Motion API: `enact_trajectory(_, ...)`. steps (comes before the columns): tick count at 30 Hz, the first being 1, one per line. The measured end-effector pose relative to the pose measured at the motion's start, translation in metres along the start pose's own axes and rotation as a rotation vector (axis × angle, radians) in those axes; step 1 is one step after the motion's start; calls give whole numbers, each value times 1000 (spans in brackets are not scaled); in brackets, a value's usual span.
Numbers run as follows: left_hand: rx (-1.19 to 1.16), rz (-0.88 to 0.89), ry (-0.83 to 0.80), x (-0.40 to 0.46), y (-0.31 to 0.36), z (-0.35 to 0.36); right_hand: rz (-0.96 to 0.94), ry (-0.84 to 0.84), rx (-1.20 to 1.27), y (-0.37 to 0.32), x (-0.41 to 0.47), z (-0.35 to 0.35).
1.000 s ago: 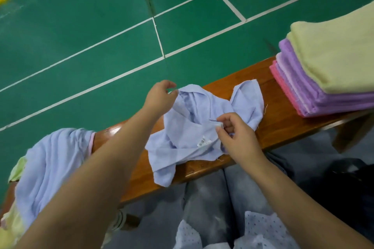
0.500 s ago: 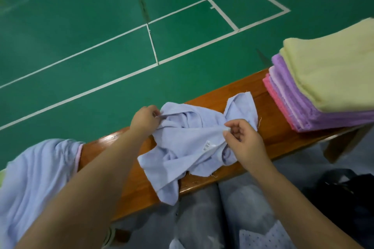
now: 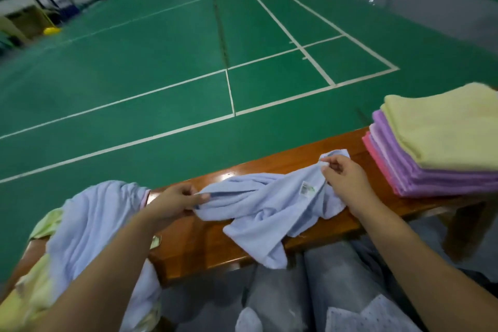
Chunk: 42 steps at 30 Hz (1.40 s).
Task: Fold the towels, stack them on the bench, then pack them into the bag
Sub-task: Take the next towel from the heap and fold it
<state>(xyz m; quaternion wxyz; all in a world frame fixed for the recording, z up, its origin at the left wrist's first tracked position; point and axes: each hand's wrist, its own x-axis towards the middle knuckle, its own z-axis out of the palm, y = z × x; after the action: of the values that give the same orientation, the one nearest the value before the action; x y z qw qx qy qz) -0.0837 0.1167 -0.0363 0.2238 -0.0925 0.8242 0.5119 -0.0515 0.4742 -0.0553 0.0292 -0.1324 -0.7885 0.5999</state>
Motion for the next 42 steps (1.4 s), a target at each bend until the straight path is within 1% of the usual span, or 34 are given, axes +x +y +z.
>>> enact_trajectory(2, -195, 38, -20, -12, 7, -6, -27, 34, -21, -10, 2, -4)
enact_trajectory(3, -277, 63, -1, -17, 12, -9, -41, 50, -24, -15, 3, -5)
enact_trajectory(6, -505, 117, 149, -24, 26, -22, -99, 77, -27, -30, 10, -11)
enact_trajectory(8, -588, 144, 224, -30, 38, -35, -150, 76, -47, -47, 12, -13)
enact_trajectory(10, -534, 161, 297, -36, 54, -45, -218, 82, -74, -68, 17, -17)
enact_trajectory(14, -282, 267, 550, -52, 96, -60, -378, 112, -137, -120, 28, -26)
enact_trajectory(21, -9, 470, 817, -82, 184, -98, -606, 194, -87, -223, 35, -54)
enact_trajectory(23, 16, 543, 803, -96, 196, -101, -637, 205, -50, -239, 34, -64)
enact_trajectory(24, 10, 582, 766, -102, 199, -102, -647, 211, -38, -245, 33, -68)
enact_trajectory(26, -42, 640, 645, -111, 199, -100, -650, 228, -21, -249, 35, -74)
enact_trajectory(28, -115, 658, 491, -116, 194, -99, -637, 238, -12, -249, 36, -77)
enact_trajectory(30, -96, 645, 366, -119, 186, -100, -615, 256, -19, -246, 39, -77)
enact_trajectory(31, -44, 633, 338, -120, 183, -102, -608, 264, -26, -245, 40, -76)
enact_trajectory(32, 30, 617, 337, -121, 181, -103, -604, 268, -32, -244, 42, -75)
enact_trajectory(34, 183, 573, 390, -120, 177, -105, -597, 268, -42, -242, 43, -73)
enact_trajectory(37, 337, 511, 428, -115, 176, -105, -598, 245, -41, -240, 42, -72)
enact_trajectory(39, 505, 482, 470, -111, 176, -102, -606, 229, -50, -239, 41, -72)
enact_trajectory(41, 662, 486, 508, -110, 177, -97, -611, 226, -55, -238, 39, -72)
enact_trajectory(42, 692, 500, 509, -110, 177, -94, -610, 229, -59, -237, 39, -73)
